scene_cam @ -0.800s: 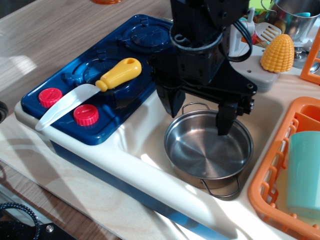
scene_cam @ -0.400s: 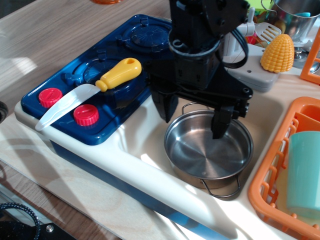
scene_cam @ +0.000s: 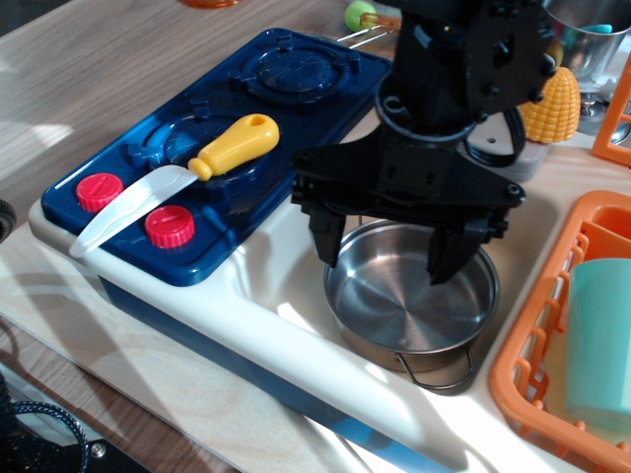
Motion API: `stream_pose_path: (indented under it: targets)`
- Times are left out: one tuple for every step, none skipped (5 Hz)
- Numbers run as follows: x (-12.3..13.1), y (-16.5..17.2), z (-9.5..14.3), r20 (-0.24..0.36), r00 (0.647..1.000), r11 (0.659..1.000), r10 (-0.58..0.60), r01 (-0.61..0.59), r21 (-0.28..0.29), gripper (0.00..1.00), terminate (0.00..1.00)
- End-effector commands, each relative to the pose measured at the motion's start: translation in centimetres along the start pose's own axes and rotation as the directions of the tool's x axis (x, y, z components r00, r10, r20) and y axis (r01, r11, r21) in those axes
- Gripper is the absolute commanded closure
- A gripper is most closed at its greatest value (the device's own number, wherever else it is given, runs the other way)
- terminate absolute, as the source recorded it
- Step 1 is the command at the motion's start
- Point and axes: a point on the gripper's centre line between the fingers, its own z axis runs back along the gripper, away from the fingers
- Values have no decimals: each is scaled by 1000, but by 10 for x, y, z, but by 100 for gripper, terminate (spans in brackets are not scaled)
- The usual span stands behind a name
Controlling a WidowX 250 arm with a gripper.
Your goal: Put pan on stove from sink
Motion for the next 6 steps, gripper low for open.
stream_pose_path:
  targets:
    - [-4, 2, 1, 41, 995, 996, 88, -88, -12, 0, 0]
    - [-10, 10, -8, 56, 990, 991, 132, -131, -23, 0, 0]
    - [-15, 14, -23, 52, 985, 986, 163, -160, -45, 0, 0]
    - [-14, 18, -35, 42, 986, 985, 160, -157, -67, 0, 0]
    - [-13, 15, -51, 49, 985, 983, 167, -163, -81, 0, 0]
    - [-8, 12, -58, 47, 985, 983, 164, -160, -86, 100, 0]
